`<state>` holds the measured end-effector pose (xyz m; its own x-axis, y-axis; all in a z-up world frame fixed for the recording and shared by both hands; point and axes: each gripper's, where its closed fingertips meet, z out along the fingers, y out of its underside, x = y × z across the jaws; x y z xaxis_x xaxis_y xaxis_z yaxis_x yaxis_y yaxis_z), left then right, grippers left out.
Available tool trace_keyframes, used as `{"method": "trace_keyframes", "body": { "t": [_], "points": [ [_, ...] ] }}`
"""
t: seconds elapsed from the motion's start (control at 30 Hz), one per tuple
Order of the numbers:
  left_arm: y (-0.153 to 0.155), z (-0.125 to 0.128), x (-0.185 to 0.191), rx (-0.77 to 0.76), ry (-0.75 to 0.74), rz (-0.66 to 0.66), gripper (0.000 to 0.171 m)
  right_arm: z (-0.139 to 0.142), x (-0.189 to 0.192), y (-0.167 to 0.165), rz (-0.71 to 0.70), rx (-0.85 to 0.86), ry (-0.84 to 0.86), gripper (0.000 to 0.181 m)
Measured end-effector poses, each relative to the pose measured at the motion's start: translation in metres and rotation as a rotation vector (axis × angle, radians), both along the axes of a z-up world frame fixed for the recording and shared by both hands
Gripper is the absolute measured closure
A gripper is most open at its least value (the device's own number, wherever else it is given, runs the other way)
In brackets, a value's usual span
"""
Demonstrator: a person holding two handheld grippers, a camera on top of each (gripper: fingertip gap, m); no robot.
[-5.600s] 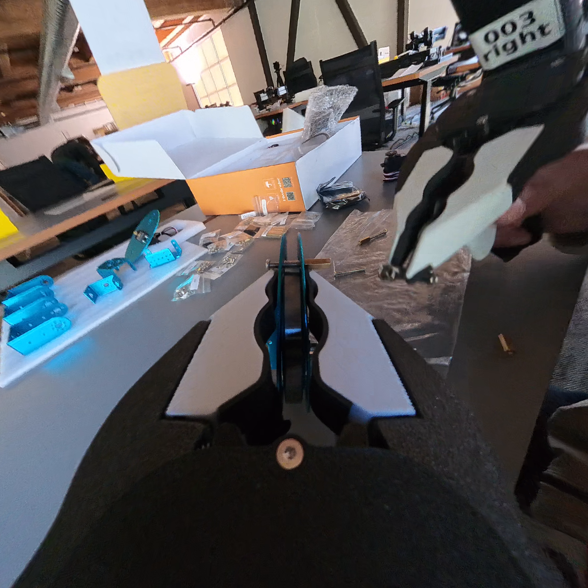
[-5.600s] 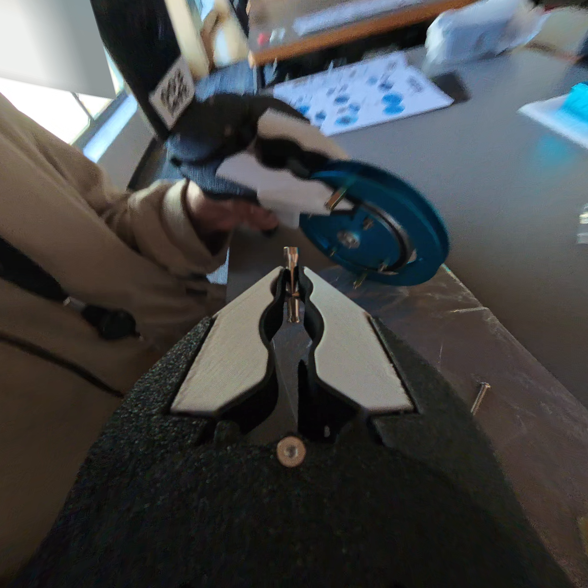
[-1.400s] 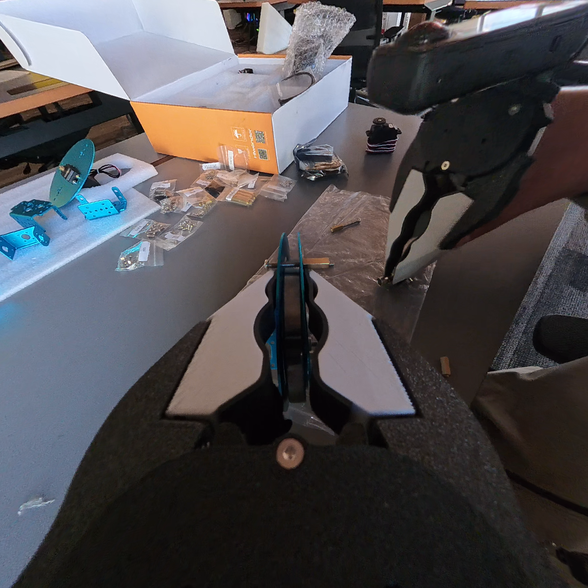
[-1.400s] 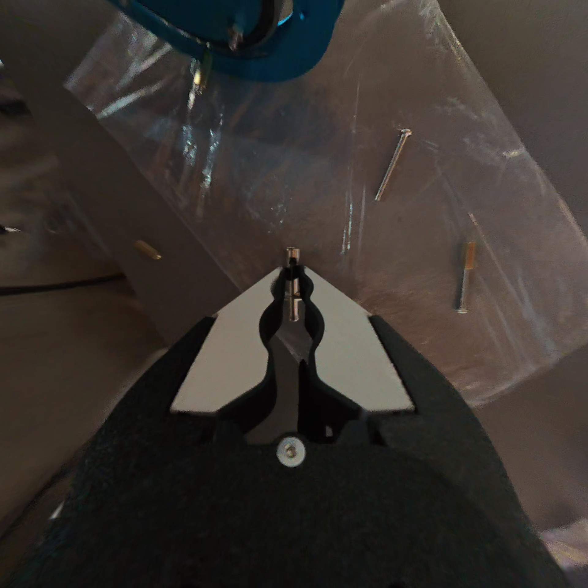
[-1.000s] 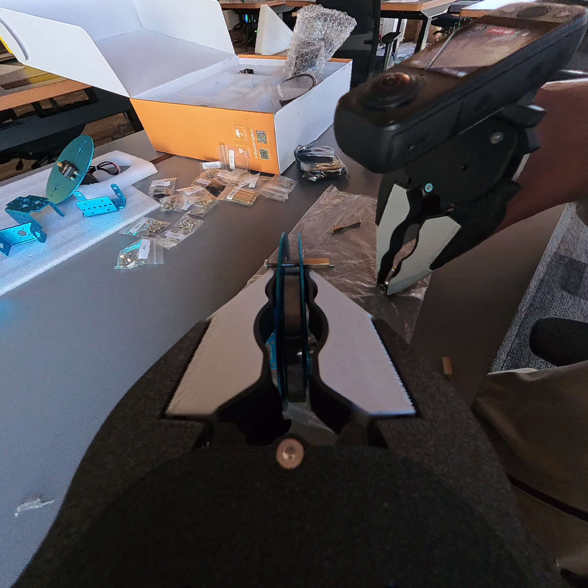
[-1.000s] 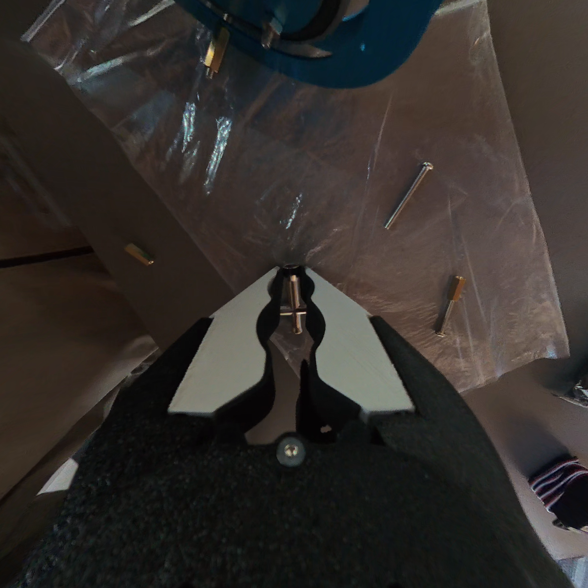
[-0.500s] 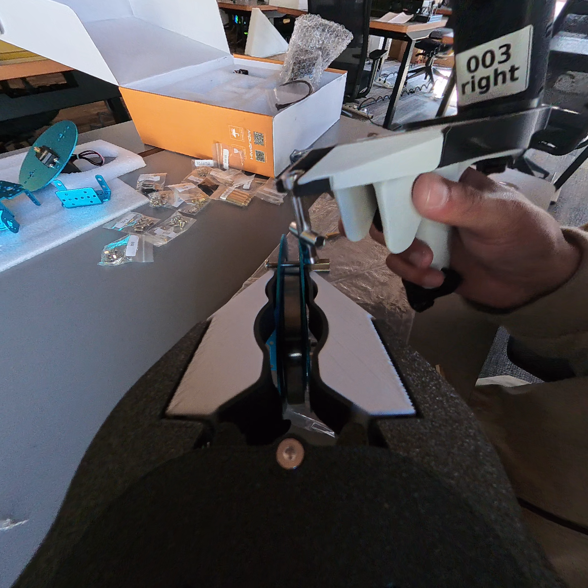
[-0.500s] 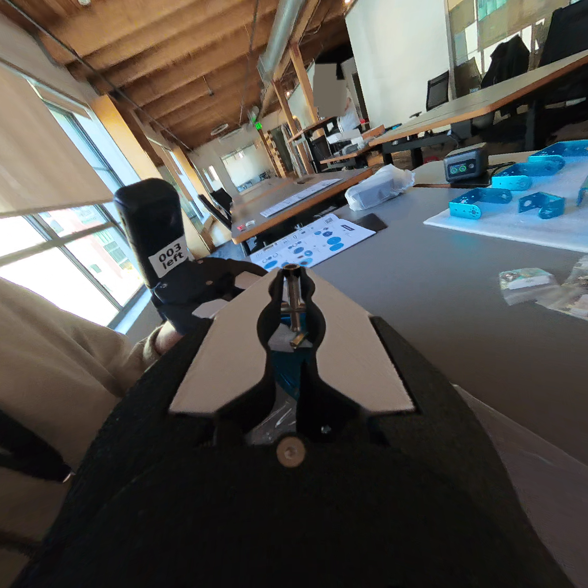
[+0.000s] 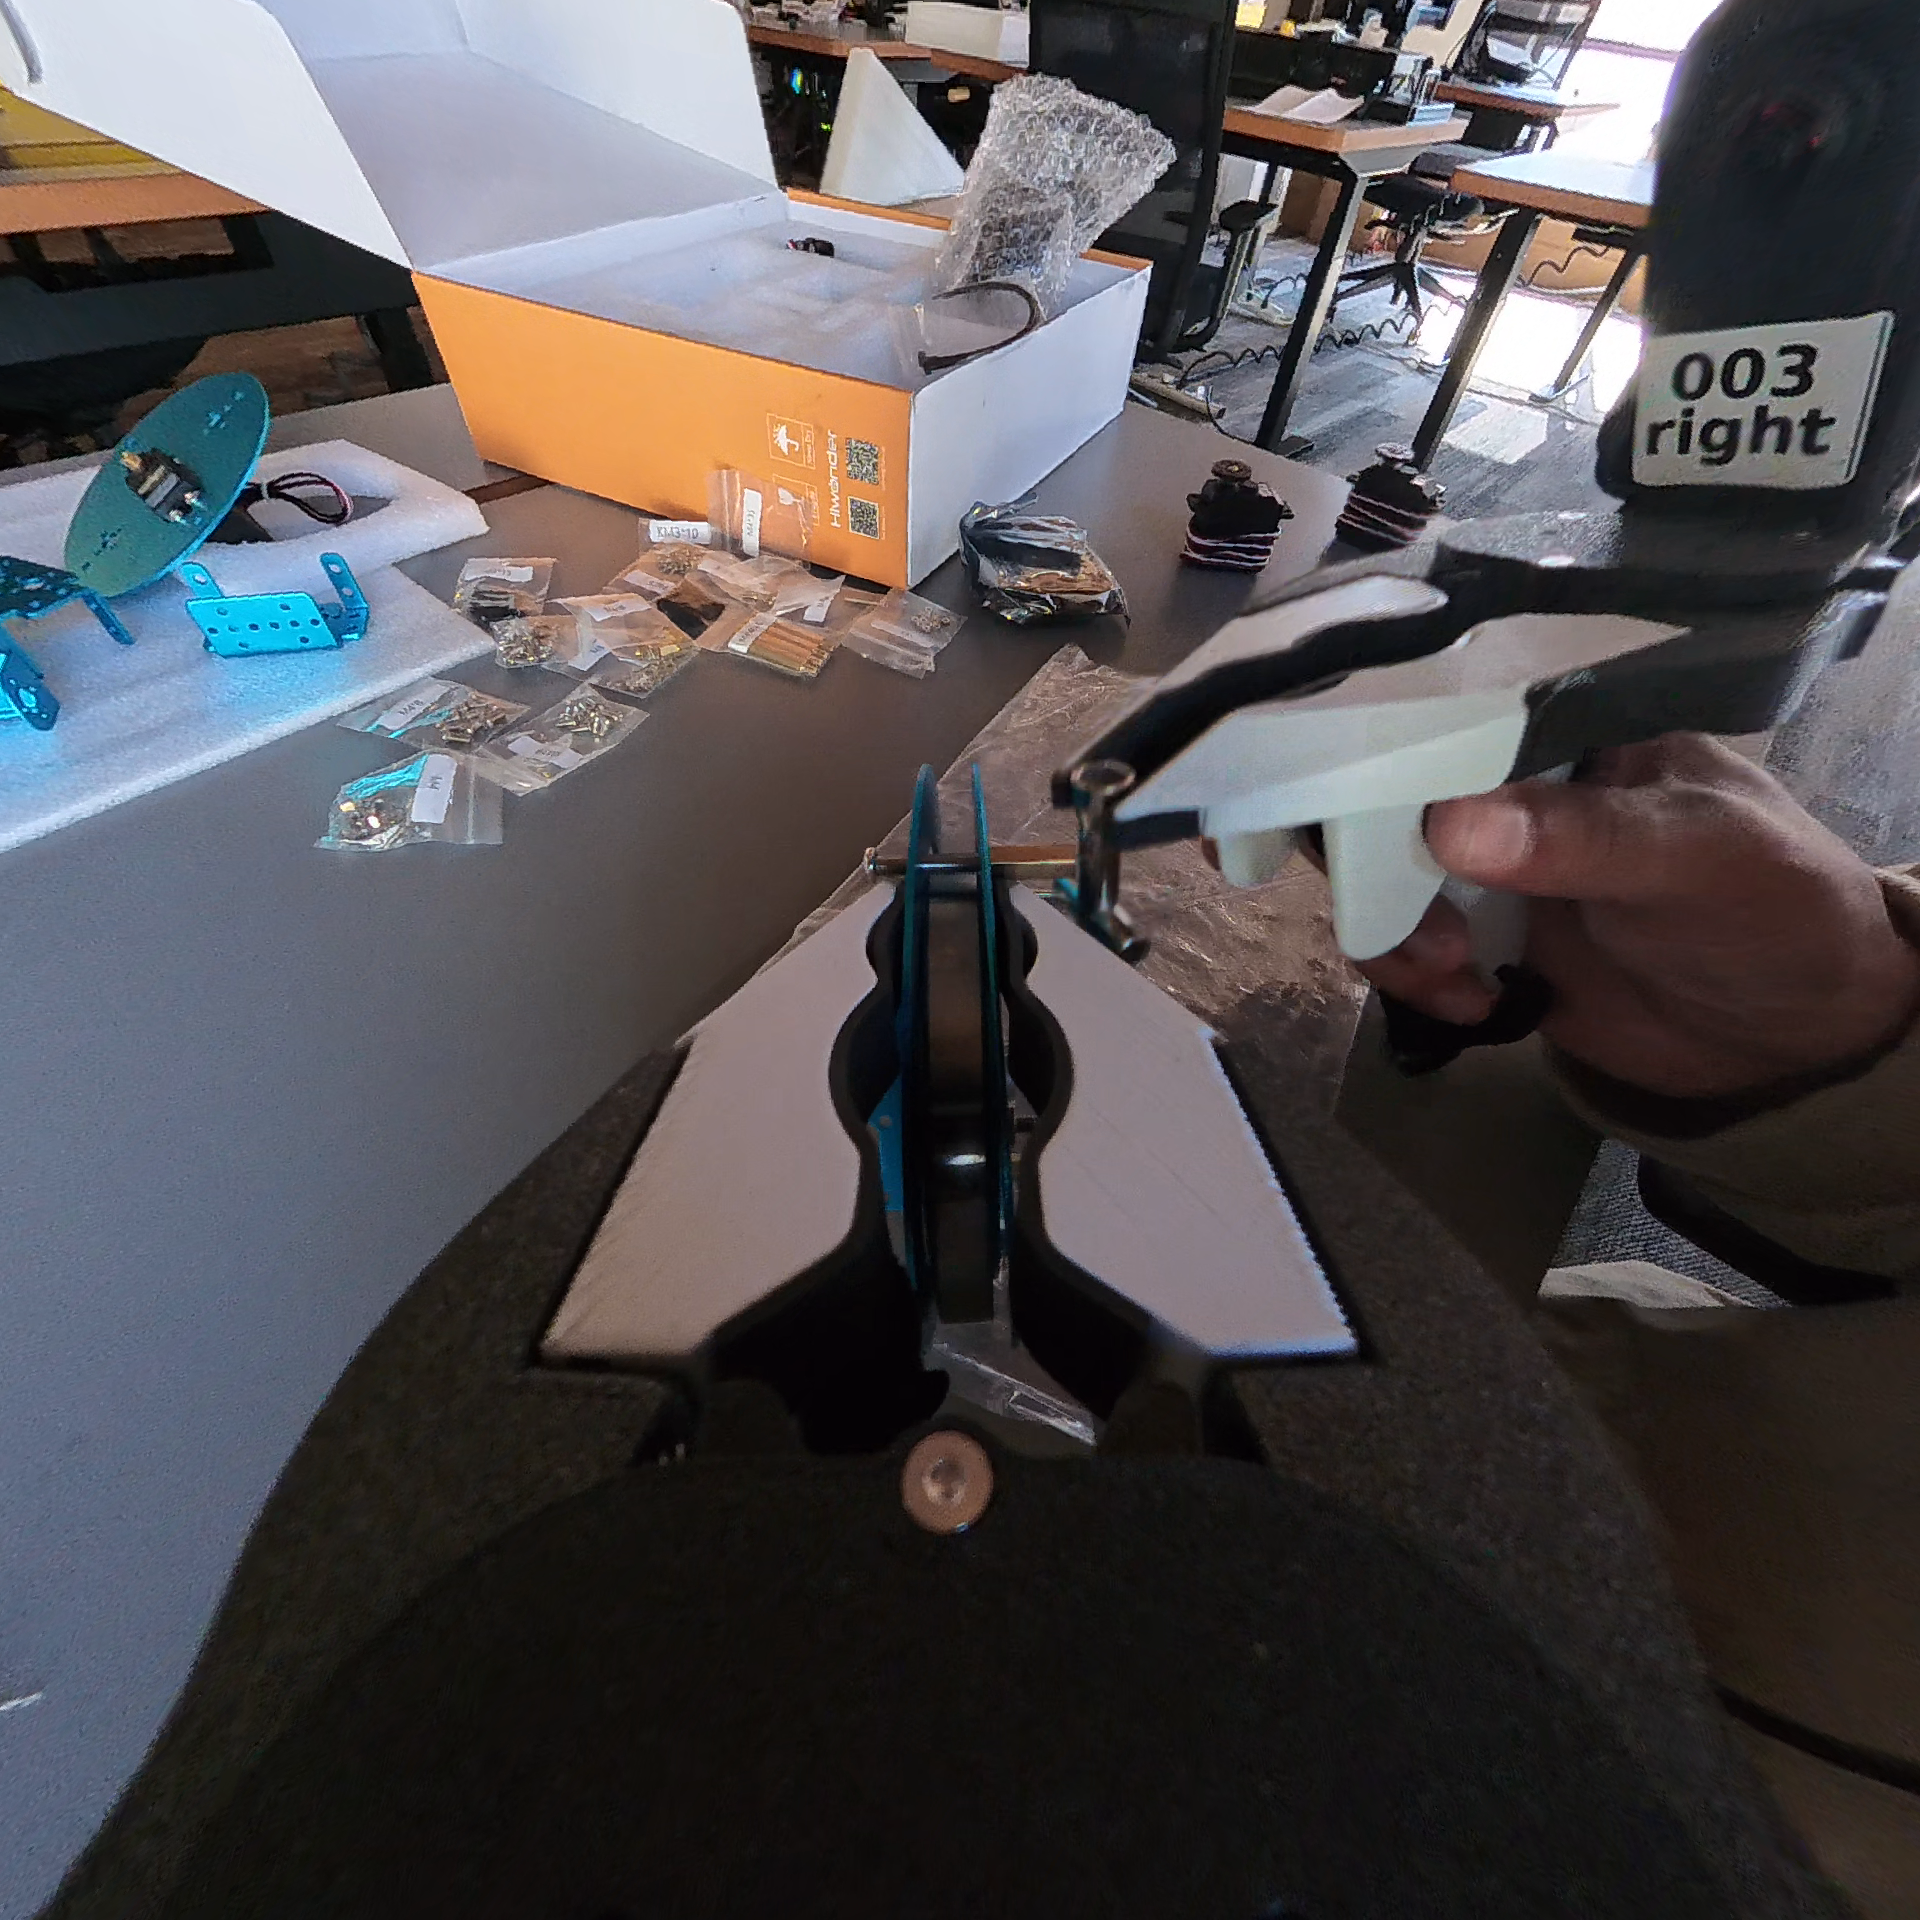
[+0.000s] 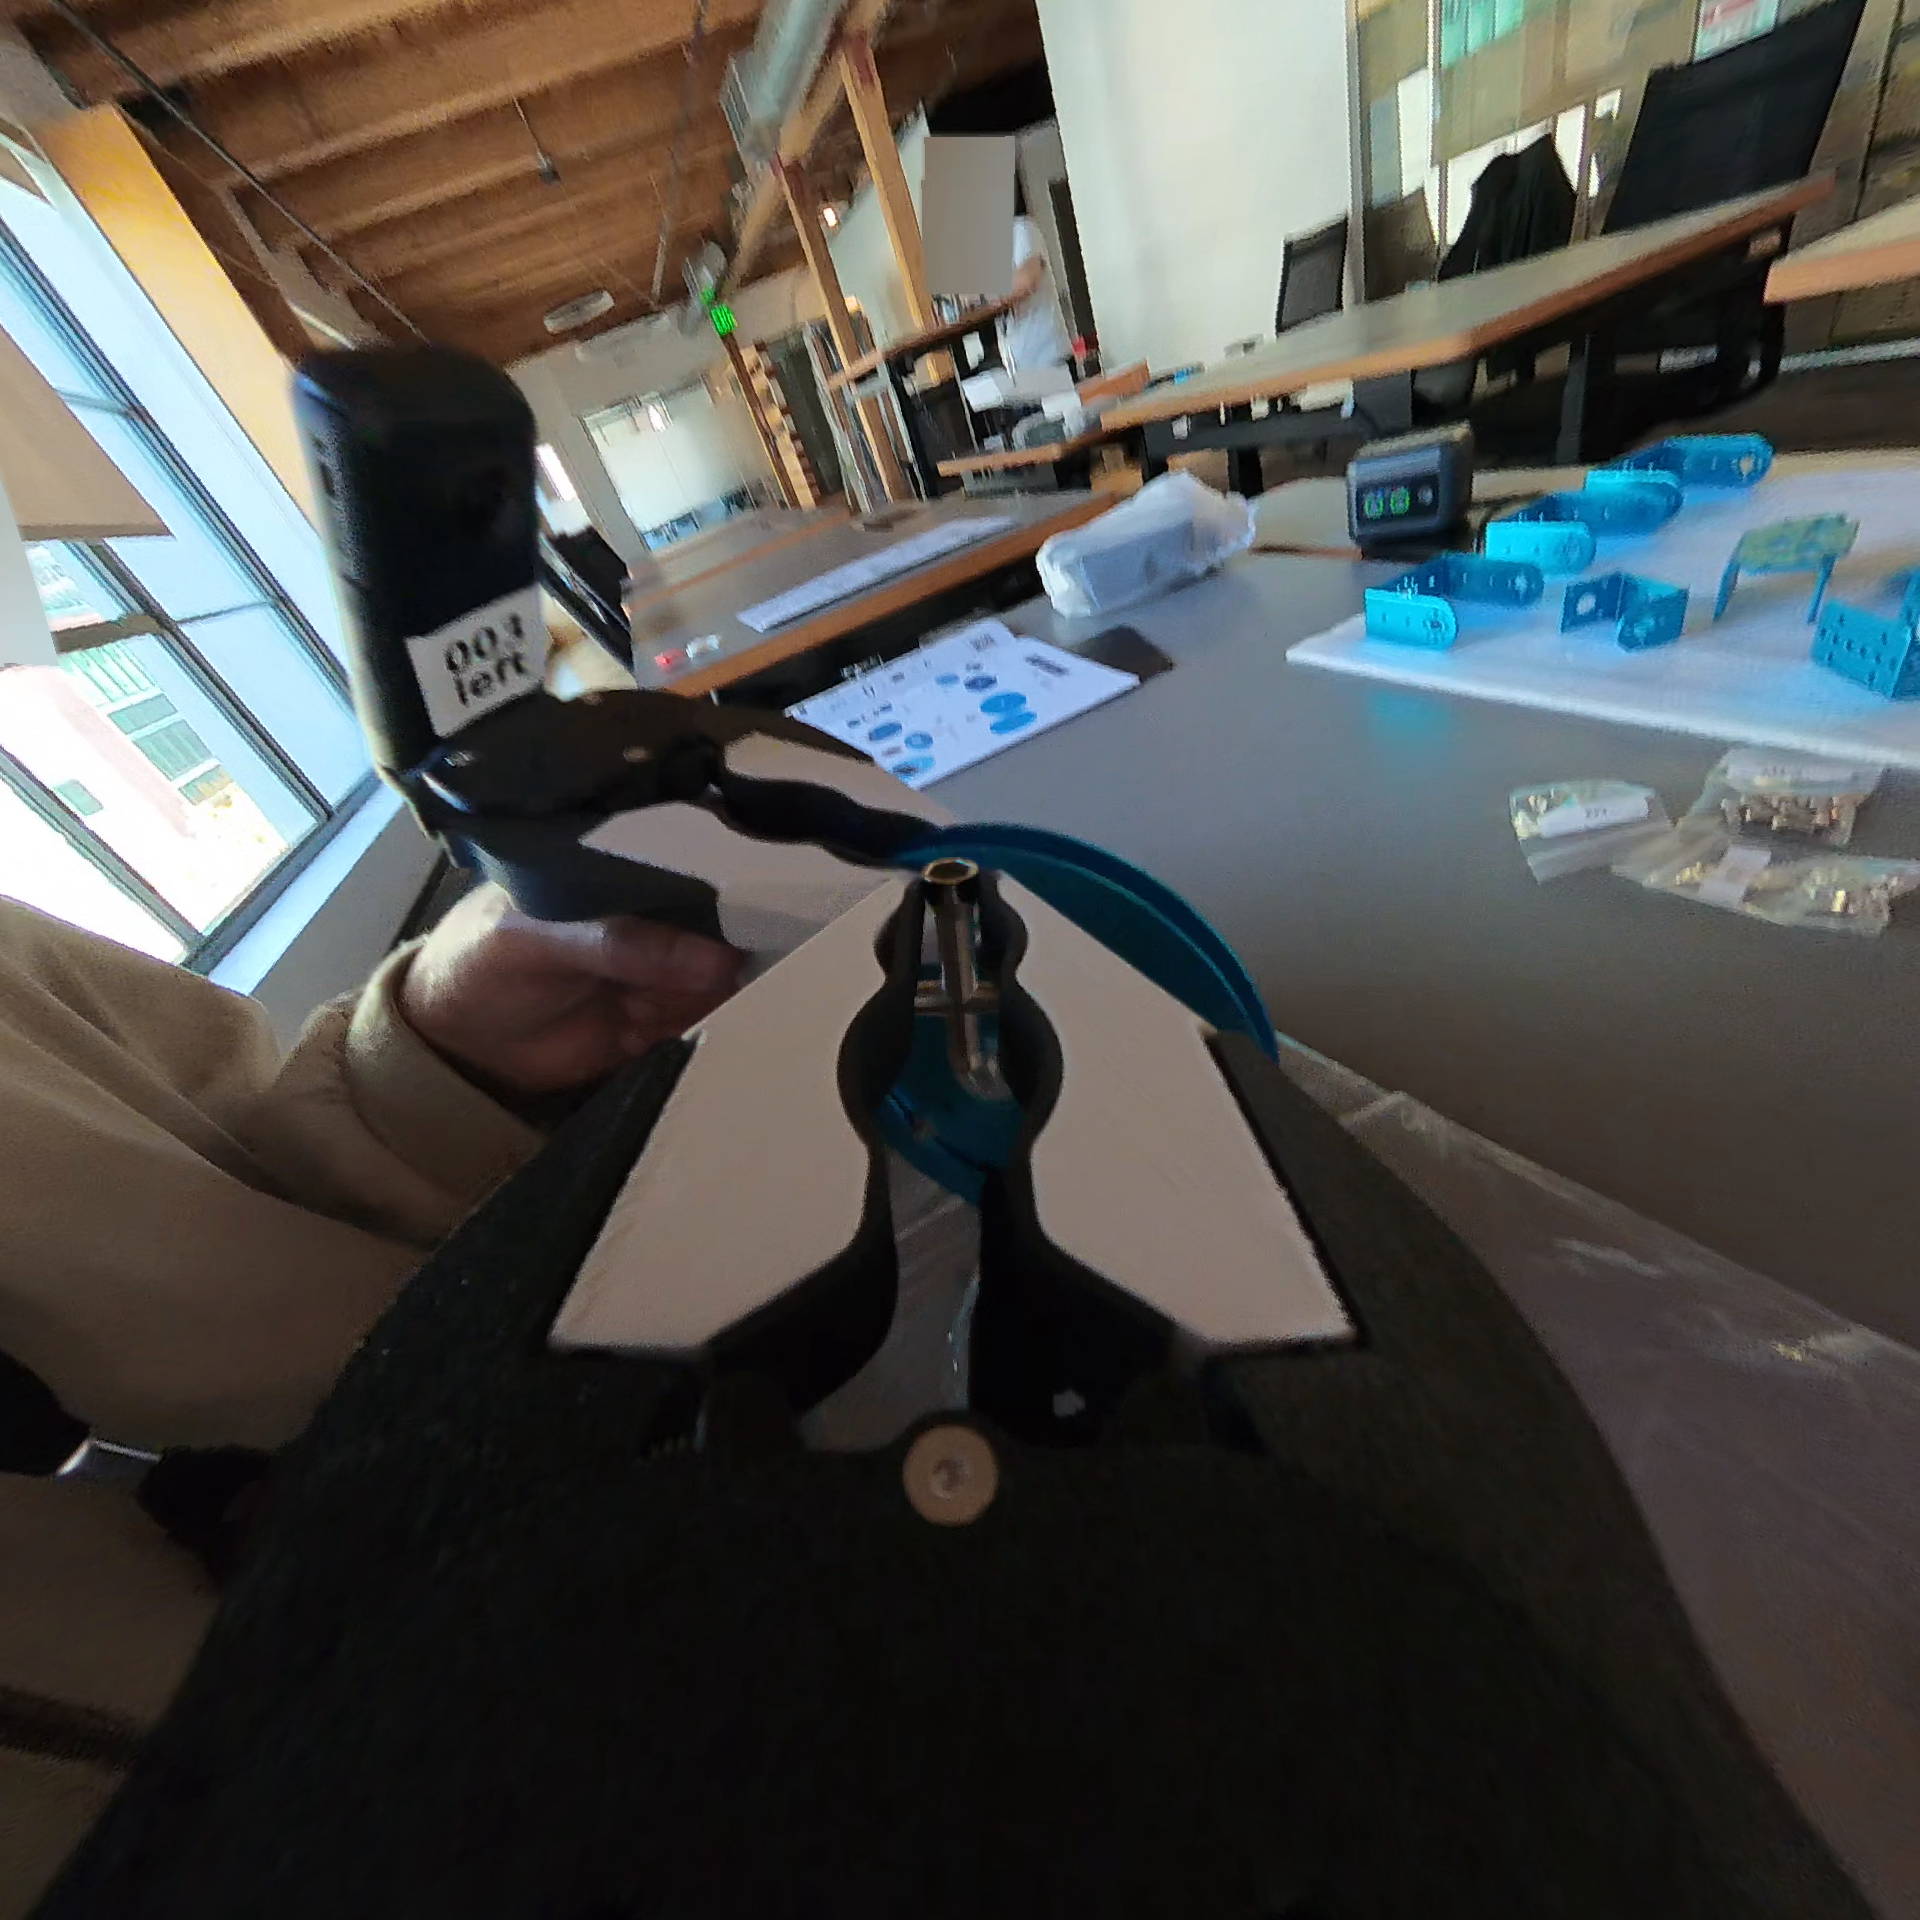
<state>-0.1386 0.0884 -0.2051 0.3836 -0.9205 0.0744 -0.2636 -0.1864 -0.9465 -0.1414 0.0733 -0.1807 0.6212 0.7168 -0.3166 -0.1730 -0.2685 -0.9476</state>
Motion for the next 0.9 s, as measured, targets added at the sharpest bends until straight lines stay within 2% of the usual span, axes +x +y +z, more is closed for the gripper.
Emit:
{"method": "trace_keyframes", "body": {
  "t": [0.13, 0.27, 0.5, 0.73, 0.83, 0.9],
  "points": [
    [0.002, 0.000, -0.002, -0.005, -0.004, 0.014, 0.159, -0.026, 0.009, -0.008, 0.010, -0.100, -0.115, 0.173],
    [0.004, 0.000, -0.004, -0.015, -0.019, 0.017, 0.159, -0.057, 0.046, -0.020, -0.032, -0.210, -0.311, 0.172],
    [-0.001, 0.000, 0.001, 0.031, 0.002, 0.012, 0.158, -0.088, 0.083, -0.052, -0.075, -0.285, -0.457, 0.173],
    [-0.003, 0.000, 0.002, 0.043, 0.005, 0.012, 0.159, -0.092, 0.100, -0.066, -0.105, -0.315, -0.492, 0.172],
    [-0.005, 0.000, 0.002, 0.048, 0.006, 0.003, 0.159, -0.058, 0.100, -0.058, -0.139, -0.215, -0.331, 0.173],
    [-0.006, 0.000, 0.003, 0.056, 0.010, -0.002, 0.159, -0.051, 0.101, -0.045, -0.145, -0.230, -0.272, 0.172]
  ]
}}
